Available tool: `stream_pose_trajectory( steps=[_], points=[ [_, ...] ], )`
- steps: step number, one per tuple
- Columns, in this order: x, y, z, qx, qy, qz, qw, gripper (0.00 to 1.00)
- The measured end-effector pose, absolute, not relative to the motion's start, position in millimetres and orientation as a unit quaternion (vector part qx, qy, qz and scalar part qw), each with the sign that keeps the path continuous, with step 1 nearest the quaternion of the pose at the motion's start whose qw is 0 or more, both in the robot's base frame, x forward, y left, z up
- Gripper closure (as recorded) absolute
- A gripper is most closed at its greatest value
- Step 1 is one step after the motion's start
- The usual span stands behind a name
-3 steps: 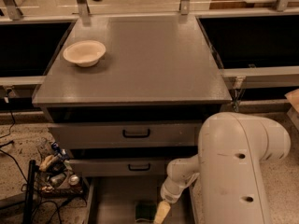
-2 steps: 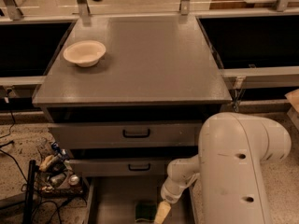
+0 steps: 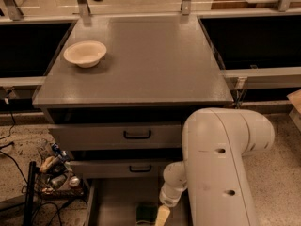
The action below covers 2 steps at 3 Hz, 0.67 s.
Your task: Pick sponge from bottom drawer and place on counter
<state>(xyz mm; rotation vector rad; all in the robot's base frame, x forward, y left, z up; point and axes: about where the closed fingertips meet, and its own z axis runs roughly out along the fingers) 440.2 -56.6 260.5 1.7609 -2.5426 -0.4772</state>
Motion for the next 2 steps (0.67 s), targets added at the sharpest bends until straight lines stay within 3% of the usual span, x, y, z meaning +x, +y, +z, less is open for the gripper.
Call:
stream_pose_trajectory(
  steps=[2],
  points=[
    [438.2, -55.0, 259.8, 0.57, -0.806, -0.16, 0.011, 0.0]
  ],
)
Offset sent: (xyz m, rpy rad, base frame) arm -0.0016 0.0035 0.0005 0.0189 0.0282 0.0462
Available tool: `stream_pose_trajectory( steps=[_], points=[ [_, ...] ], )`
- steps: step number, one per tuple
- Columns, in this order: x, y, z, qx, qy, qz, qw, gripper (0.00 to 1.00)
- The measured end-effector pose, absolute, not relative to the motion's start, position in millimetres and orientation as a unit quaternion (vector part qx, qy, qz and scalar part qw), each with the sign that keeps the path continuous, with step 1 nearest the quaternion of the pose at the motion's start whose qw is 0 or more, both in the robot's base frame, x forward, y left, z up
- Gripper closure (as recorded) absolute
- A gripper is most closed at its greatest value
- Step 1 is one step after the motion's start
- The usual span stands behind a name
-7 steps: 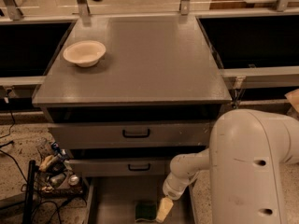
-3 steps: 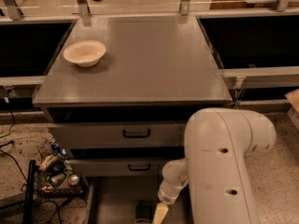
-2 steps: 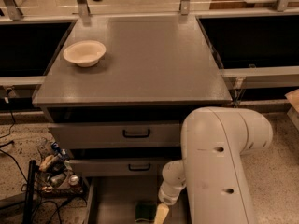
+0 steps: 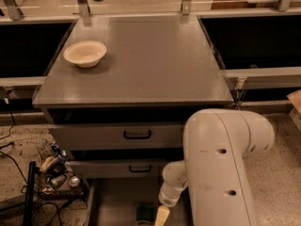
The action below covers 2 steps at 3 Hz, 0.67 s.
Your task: Pick sponge from bottom drawer and place on counter
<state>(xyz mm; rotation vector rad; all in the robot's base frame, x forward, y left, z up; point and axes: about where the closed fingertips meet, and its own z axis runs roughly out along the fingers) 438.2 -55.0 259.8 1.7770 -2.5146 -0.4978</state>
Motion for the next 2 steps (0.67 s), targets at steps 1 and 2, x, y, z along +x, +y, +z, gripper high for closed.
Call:
stream_pose_trajectory(
  steps=[1, 2],
  points=[
    [413.0, -60.8, 257.8, 0.577, -0.798, -0.17, 0.018, 0.0],
    [412.7, -60.9, 257.7, 0.577, -0.798, -0.17, 0.019, 0.0]
  ],
)
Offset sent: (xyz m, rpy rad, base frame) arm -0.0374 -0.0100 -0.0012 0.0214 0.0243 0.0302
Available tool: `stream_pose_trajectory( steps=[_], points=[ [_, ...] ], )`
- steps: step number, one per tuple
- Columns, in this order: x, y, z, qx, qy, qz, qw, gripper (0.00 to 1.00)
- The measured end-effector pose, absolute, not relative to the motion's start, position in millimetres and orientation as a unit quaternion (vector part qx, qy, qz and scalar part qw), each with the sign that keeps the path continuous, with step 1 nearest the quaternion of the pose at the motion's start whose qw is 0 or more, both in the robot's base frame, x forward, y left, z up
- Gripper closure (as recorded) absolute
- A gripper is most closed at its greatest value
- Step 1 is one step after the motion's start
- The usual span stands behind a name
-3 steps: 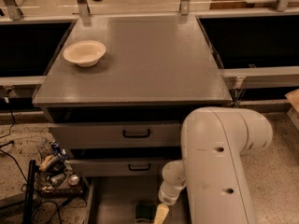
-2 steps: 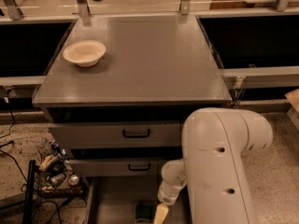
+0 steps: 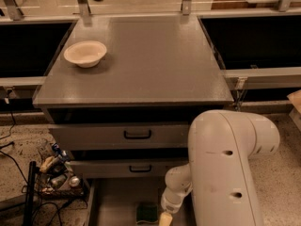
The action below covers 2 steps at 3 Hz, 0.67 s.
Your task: Pick sponge from bottom drawer and place on counter
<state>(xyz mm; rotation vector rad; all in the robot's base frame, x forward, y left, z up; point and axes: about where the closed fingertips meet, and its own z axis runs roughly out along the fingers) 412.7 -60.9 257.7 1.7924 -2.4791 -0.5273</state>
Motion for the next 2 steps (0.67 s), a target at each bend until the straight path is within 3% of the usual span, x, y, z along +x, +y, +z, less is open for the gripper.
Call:
stream_pose_trajectory(
  steps=[2],
  points=[
    [427, -54, 254, 0.573, -0.796, -0.197, -0.003, 0.0]
  ],
)
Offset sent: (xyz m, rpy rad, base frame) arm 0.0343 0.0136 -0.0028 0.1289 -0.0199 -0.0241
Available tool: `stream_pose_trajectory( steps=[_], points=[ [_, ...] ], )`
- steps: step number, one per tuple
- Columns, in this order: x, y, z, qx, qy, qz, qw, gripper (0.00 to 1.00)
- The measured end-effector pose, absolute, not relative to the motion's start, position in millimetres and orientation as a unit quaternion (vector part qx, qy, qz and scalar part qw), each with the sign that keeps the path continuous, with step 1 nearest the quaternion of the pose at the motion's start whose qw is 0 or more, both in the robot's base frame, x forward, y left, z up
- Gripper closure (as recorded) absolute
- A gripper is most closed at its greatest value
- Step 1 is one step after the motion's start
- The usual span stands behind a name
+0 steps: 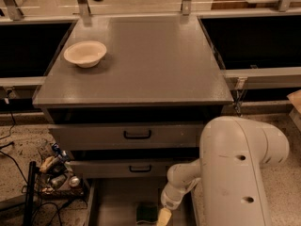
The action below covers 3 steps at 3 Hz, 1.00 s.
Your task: Pick sponge from bottom drawer and place on counter
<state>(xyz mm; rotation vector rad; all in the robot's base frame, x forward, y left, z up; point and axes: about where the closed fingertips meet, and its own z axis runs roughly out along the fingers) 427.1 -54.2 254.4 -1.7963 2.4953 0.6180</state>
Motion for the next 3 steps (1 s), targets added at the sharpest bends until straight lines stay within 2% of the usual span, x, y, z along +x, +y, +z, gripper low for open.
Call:
stream_pose_trajectory(
  steps=[3],
  points=[
    [434.6, -50.4, 240.1, -0.568, 0.793, 0.222, 0.012, 0.0]
  ],
)
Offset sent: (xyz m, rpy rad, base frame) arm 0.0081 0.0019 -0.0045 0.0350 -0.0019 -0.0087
